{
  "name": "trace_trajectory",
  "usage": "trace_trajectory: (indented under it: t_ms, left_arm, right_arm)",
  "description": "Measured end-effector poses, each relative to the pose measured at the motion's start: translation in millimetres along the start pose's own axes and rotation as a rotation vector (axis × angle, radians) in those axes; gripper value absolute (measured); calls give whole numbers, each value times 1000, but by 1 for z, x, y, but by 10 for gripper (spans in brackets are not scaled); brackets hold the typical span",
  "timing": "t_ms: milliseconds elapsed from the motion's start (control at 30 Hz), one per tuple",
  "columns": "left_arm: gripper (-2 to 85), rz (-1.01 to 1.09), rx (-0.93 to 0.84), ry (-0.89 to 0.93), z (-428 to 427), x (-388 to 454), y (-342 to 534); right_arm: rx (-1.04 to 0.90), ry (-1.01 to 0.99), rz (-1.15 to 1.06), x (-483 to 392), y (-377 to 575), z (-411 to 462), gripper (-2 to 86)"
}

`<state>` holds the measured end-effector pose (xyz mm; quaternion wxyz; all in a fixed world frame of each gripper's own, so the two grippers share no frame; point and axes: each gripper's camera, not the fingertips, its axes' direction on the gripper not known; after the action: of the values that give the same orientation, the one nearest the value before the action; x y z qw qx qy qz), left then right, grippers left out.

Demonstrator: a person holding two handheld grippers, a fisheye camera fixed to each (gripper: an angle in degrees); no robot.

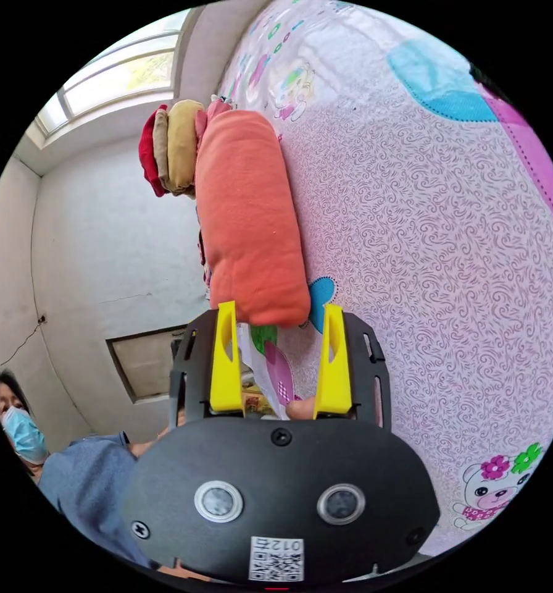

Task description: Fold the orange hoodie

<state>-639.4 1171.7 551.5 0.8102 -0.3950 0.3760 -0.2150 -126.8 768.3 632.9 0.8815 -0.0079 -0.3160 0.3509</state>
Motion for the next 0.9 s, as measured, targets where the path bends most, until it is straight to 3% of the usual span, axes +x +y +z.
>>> trace_trajectory:
  t_ms: [233,467,567,900]
  left_arm:
    - [141,-166,3,133,13,-50,1]
    - [239,-306,176,384,13,-89,-14]
    - [257,-333,238,490,13,-100,-24]
    - [270,-376,240,497,23,-114,-42]
  right_arm:
    - [-10,-91,17,31,-5,11,124]
    - [19,-204,9,37,4,6,100]
    - [10,-204,12,47,4,10,97]
    - [22,-249,18,55,7,31,91]
